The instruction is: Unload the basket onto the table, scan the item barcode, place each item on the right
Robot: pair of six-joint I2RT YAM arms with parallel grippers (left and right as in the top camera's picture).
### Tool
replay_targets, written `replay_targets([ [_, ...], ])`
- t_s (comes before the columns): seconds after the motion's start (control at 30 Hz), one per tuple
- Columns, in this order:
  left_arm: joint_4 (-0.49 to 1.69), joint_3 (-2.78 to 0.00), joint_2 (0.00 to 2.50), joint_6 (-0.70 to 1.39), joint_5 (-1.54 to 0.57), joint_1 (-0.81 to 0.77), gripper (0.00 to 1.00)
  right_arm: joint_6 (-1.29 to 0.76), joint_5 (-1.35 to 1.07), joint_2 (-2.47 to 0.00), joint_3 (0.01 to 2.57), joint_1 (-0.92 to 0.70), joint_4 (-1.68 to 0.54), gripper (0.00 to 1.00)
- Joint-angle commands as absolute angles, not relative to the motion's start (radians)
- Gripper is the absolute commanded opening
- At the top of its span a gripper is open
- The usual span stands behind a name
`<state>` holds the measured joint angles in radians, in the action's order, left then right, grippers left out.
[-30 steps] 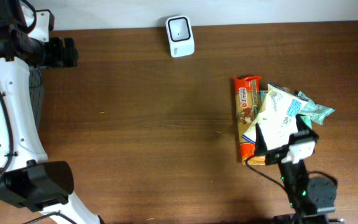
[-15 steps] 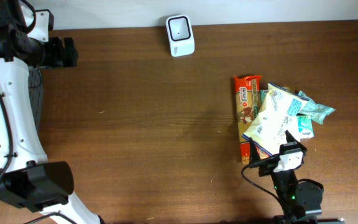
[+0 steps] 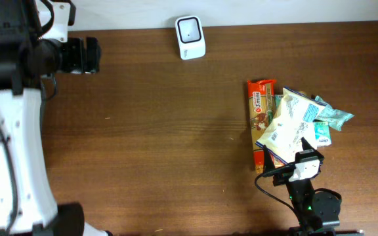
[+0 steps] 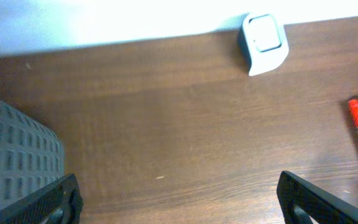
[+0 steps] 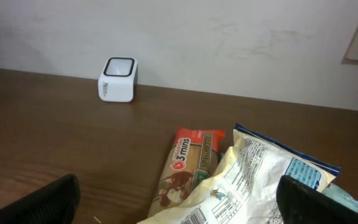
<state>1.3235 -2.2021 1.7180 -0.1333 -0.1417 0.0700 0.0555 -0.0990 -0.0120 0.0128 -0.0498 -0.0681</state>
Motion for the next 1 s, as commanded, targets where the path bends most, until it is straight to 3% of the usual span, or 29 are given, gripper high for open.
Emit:
replay_targets([
  [0.0,1.245,-1.945,1.496,-0.128,-0.096,-0.004,0.99,0.047,-0.101,-0.003,0.006,-0.045,-0.072,0.99],
  [0.13,1.015,-1.508,1.241,-0.127,-0.127,-0.064,0.99,0.047,-0.101,-0.003,0.006,-0.045,-0.072,0.99],
  [0.27,0.426,-0.836,0.865,-0.123,-0.181,-0.065,0.99,0.047,-0.101,-0.003,0.006,-0.045,-0.072,0.99],
  [0.4,0.066,-0.348,0.516,-0.124,-0.187,-0.065,0.99,0.047,-0.101,-0.003,0.006,-0.045,-0.072,0.99],
  [0.6,-0.053,-0.059,0.239,-0.125,-0.148,-0.065,0.99,0.047,-0.101,-0.003,0.006,-0.045,-0.072,0.99],
  [0.97,0.072,-0.008,0.005,-0.128,-0.111,-0.051,0.99,0.047,-0.101,-0.003,0.006,-0.045,-0.072,0.99],
])
